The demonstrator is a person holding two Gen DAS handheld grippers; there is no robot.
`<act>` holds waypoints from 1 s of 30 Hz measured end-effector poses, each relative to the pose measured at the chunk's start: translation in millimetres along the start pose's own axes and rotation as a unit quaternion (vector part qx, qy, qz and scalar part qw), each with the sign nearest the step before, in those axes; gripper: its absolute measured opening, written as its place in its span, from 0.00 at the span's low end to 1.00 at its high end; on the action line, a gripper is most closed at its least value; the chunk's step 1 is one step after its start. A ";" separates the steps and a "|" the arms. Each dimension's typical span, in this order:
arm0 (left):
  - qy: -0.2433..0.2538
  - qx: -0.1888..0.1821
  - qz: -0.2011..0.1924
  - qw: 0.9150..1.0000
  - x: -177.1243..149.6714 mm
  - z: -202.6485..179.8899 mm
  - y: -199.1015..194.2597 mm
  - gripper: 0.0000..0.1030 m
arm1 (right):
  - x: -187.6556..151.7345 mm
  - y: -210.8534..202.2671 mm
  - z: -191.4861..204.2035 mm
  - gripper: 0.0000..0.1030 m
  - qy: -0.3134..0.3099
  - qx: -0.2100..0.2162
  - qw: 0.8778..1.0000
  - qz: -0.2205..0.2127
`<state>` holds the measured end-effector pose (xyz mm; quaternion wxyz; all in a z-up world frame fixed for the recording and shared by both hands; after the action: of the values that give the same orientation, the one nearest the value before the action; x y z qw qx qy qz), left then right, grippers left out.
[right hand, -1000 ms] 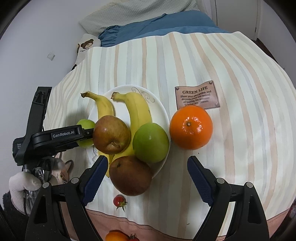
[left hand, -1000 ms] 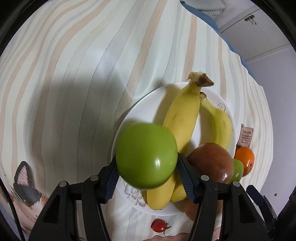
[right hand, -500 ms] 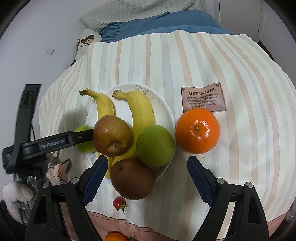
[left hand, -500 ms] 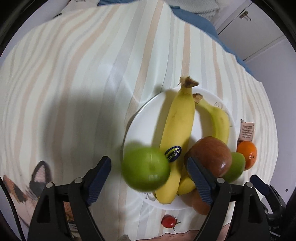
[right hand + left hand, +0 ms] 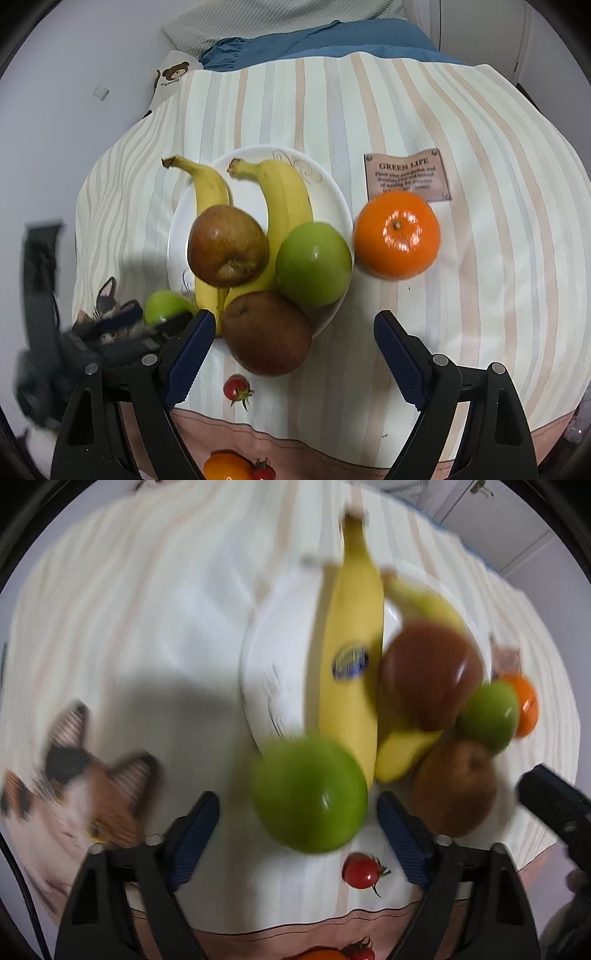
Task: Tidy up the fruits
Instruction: 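Lower the green apple onto the plate and open the left tool, then move the left tool to the small orange and grasp it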
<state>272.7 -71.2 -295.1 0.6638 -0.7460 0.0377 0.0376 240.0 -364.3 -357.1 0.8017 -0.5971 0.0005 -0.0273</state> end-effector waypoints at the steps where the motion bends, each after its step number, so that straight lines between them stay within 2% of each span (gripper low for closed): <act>1: 0.002 0.009 0.002 1.000 0.1 -0.9 4.0 0.66 | -1.8 2.4 -0.9 0.87 0.000 0.000 1.000 0.004; 7: -0.016 -0.017 -0.018 1.000 1.2 1.9 -8.9 0.67 | -8.3 1.6 -4.2 0.87 -0.003 -0.005 1.000 0.004; 14: -0.028 -0.018 -0.022 0.999 -13.4 27.3 -18.8 0.67 | -10.6 0.3 -5.5 0.87 -0.002 0.000 1.000 0.004; 20: -0.029 -0.007 -0.040 0.999 -37.1 51.2 -52.2 0.67 | -15.6 -7.8 -1.0 0.87 -0.011 -0.011 1.000 -0.003; 23: -0.030 0.003 -0.065 0.997 -55.9 58.0 -76.0 0.68 | -25.0 -14.6 3.2 0.95 -0.021 -0.027 0.999 -0.007; 27: -0.024 0.022 -0.088 0.996 -82.0 65.1 -102.3 0.77 | -43.3 -30.6 10.5 0.96 -0.034 -0.037 0.999 -0.019; 28: -0.022 0.028 -0.096 0.995 -91.6 66.2 -111.9 0.85 | -49.3 -37.9 13.4 0.96 -0.039 -0.042 0.998 -0.025; 30: -0.019 0.036 -0.111 0.993 -102.0 61.1 -125.3 0.88 | -59.1 -52.8 19.1 0.96 -0.049 -0.051 0.997 -0.041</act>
<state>184.3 4.7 -167.7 0.6908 -0.7204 -0.0566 -0.0240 179.3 -358.4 -302.9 0.7673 -0.6375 -0.0616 -0.0312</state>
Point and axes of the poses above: each gripper's, at about its wrist camera, not at the fingertips, and y roughly the way its jaws point, z to its left, x to its top, the point moved 3 cm from there along y, roughly the way its jaws point, and after that the axes turned 11 degrees about z, right-handed, at the moved point
